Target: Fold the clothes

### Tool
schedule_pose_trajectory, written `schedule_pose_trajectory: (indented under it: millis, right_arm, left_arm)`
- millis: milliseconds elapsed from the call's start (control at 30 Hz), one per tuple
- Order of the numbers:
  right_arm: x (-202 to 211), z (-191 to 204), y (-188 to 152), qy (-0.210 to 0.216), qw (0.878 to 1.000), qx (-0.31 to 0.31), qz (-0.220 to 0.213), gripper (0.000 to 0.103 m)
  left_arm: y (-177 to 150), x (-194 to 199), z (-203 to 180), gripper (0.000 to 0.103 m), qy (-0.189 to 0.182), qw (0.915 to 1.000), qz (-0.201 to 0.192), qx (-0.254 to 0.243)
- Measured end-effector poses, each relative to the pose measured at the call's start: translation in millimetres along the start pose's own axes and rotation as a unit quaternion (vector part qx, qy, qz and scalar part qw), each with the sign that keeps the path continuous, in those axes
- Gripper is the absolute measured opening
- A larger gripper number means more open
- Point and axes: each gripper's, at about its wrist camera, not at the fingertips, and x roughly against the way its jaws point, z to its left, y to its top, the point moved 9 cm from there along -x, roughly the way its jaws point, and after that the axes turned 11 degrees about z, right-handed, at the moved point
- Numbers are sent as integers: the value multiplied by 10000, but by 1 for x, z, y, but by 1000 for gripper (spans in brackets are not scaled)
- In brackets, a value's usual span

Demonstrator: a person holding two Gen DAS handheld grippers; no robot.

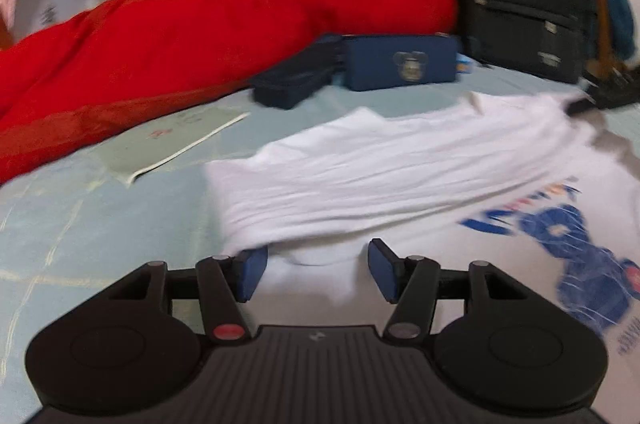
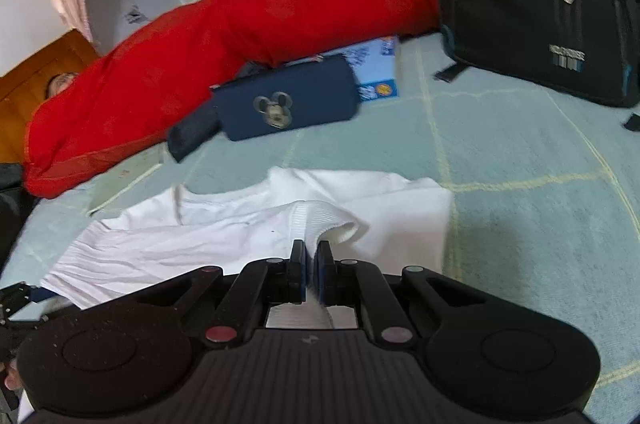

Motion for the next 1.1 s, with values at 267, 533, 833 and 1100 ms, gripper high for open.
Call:
schedule_pose_trajectory:
  millis: [267, 533, 833, 1100]
  right_arm:
    - [-15, -9, -10, -306, 9994, 83, 167, 11]
    - [20, 9, -10, -938, 9941, 533, -140, 34]
    - [-1, 22, -35, -283, 9964, 773, 205, 42]
    - [12, 37, -28, -332, 9935, 1089, 5, 50]
  left_arm:
    - [-18, 12, 16, 58, 167, 9994, 276, 157]
    - [36, 51, 4, 59, -224, 9987, -457, 3]
    - [1, -9, 10, 60, -539, 9965, 284, 575]
    - [39, 17, 5, 66, -488, 9986, 5, 182]
